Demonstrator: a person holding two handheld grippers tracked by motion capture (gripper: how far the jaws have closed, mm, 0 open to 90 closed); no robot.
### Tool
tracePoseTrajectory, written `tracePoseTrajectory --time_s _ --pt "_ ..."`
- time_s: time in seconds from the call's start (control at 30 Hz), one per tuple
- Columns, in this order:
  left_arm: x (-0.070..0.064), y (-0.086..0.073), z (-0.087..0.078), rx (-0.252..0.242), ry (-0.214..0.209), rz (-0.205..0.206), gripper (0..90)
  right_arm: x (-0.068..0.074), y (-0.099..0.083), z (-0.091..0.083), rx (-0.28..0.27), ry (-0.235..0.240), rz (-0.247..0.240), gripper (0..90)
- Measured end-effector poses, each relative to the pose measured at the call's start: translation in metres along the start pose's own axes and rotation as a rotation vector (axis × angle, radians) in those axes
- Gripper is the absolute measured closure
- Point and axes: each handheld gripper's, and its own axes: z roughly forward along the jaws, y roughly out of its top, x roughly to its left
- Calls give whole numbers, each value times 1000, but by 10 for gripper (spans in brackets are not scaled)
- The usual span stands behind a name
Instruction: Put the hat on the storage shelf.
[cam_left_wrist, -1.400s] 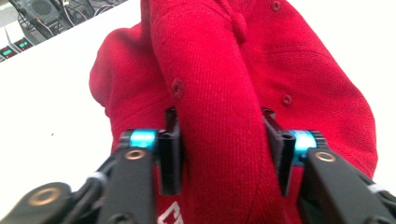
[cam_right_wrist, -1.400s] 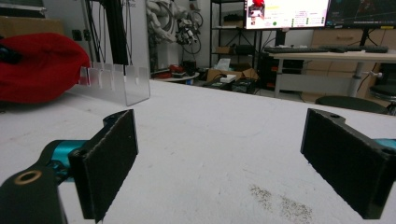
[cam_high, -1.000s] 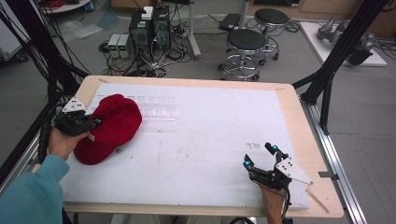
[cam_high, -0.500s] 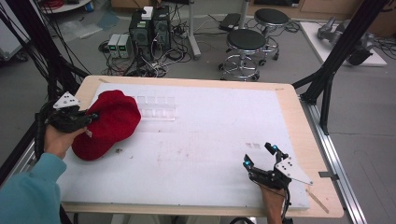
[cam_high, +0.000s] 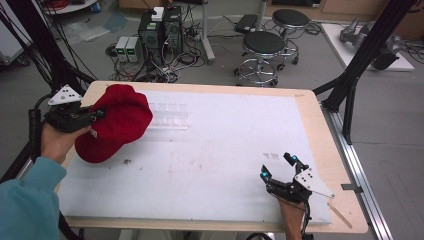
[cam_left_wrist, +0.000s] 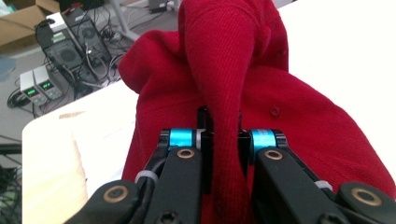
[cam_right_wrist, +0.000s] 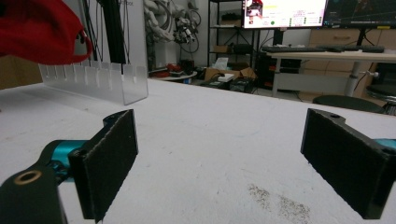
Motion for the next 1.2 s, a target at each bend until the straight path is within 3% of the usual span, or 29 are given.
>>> tracePoseTrajectory --time_s 0.27,0.4,0.7,0.83,1.2 --pt "-15 15 1 -46 -49 -5 864 1 2 4 33 -24 -5 100" --pt "-23 20 7 -44 -87 3 863 6 6 8 60 -28 -27 100" --pt "-43 34 13 -81 -133 8 863 36 38 23 63 72 -16 100" --pt "-56 40 20 -103 -159 0 863 53 50 32 66 110 -34 100" --pt "-76 50 30 -111 -196 4 863 88 66 54 76 212 -11 101"
